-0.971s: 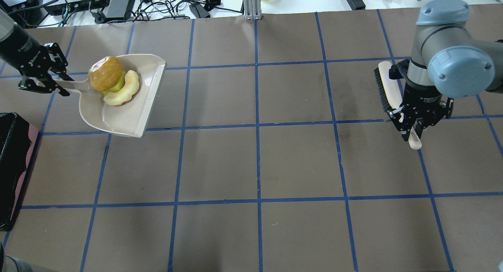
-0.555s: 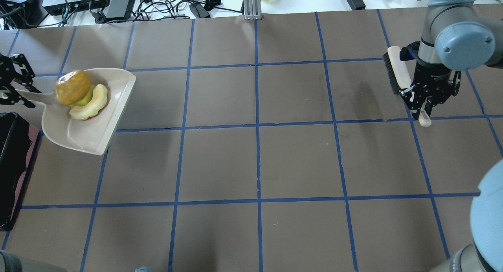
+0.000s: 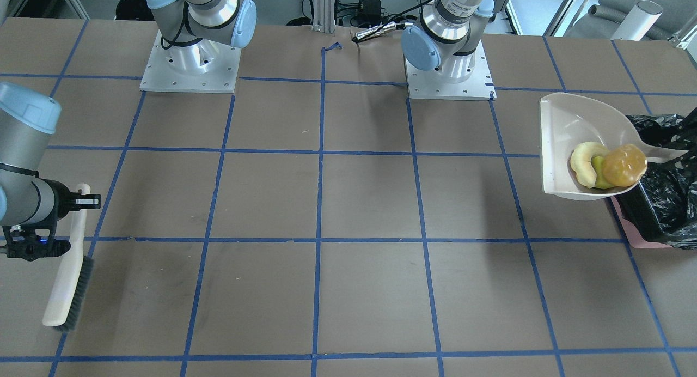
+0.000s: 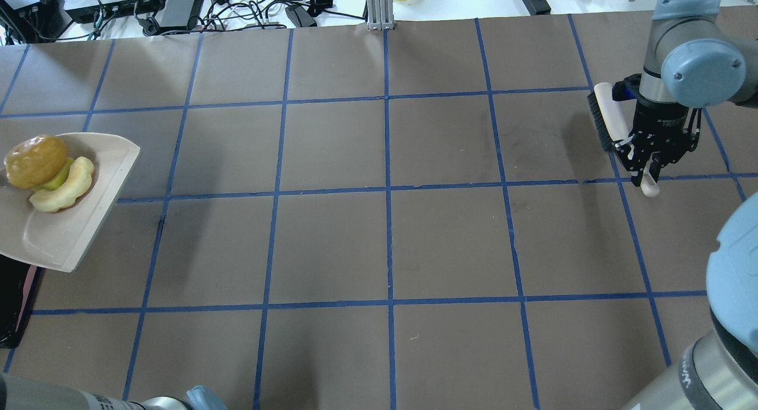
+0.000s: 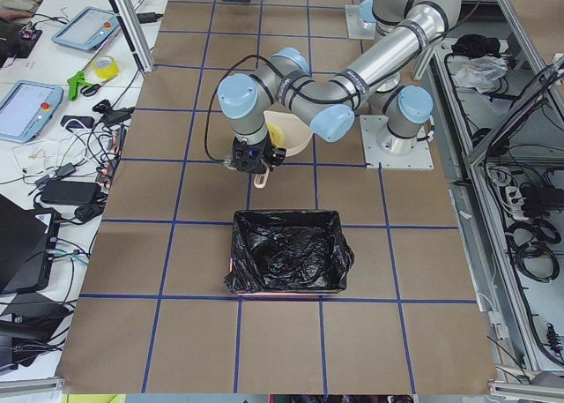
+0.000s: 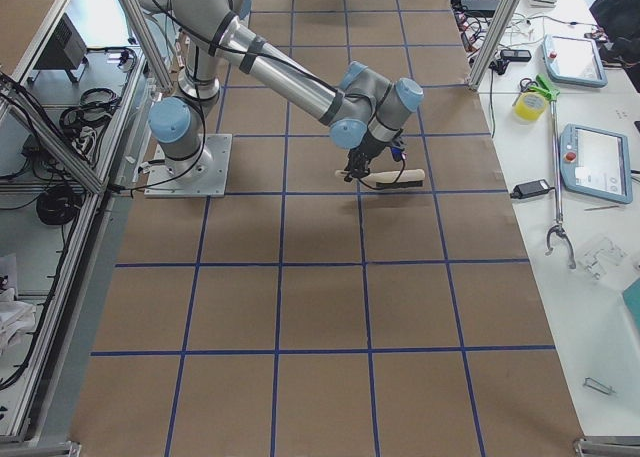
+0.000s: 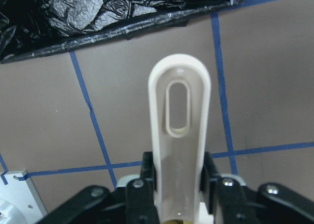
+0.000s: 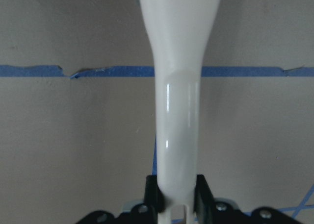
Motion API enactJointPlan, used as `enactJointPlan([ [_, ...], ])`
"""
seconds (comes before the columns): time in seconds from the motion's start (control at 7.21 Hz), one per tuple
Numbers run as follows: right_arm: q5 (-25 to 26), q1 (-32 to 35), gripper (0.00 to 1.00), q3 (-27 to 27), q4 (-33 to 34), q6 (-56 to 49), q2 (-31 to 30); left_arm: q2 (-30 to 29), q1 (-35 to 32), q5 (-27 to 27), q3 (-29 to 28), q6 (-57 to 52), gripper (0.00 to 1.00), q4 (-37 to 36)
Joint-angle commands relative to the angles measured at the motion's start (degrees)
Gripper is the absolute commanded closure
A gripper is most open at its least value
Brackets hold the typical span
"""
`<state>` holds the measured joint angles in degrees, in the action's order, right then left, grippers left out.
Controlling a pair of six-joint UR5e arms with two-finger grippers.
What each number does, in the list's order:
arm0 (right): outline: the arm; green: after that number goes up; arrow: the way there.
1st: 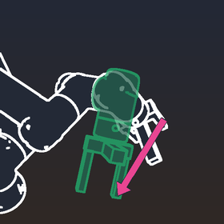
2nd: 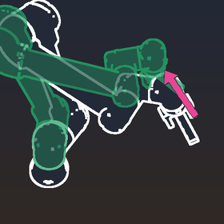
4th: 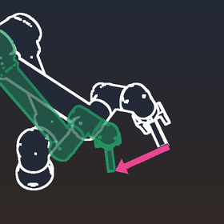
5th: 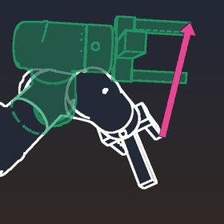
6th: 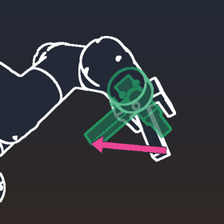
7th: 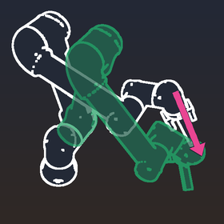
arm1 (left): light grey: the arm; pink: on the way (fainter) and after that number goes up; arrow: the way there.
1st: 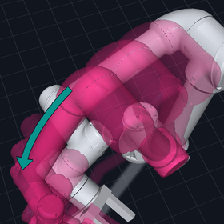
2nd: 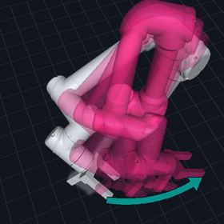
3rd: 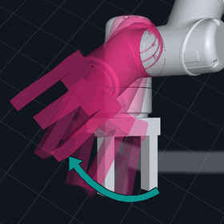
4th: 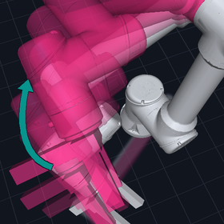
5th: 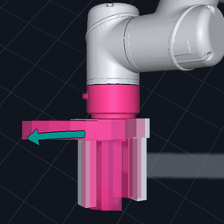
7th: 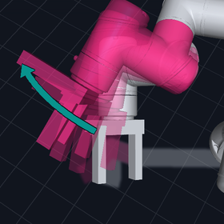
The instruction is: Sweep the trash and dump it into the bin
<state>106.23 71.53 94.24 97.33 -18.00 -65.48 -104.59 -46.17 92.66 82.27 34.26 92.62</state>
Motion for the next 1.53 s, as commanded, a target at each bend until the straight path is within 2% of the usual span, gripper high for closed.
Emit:
enactJointPlan([
  [0.0, 0.1, -0.2, 0.95, 1.0, 0.2, 0.1, 0.3, -1.5, 4.1, 0.8, -3.5, -5.9, 1.0, 1.0],
  [0.55, 0.2, -0.4, 0.94, 1.0, 2.3, 0.1, 1.4, -5.2, 11.3, 2.4, -7.4, -18.0, 1.0, 0.4],
  [0.69, 0.1, -0.4, 0.89, 1.0, 2.3, -0.3, 1.4, -6.7, 13.1, 2.4, -8.9, -21.0, 1.0, 0.3],
  [0.83, -0.2, -0.4, 0.75, 1.0, 2.2, -0.2, 1.5, -8.2, 14.1, 3.2, -11.1, -23.5, 1.0, 0.2],
  [1.11, -0.1, -0.4, 0.33, 1.0, 2.2, -0.4, 1.2, -12.7, 15.8, 3.9, -17.0, -28.8, 1.0, -0.2],
  [1.39, -0.1, -0.4, 0.19, 0.9, 2.3, -0.3, 0.8, -18.7, 16.5, 5.9, -22.8, -34.3, 1.0, -4.2],
])
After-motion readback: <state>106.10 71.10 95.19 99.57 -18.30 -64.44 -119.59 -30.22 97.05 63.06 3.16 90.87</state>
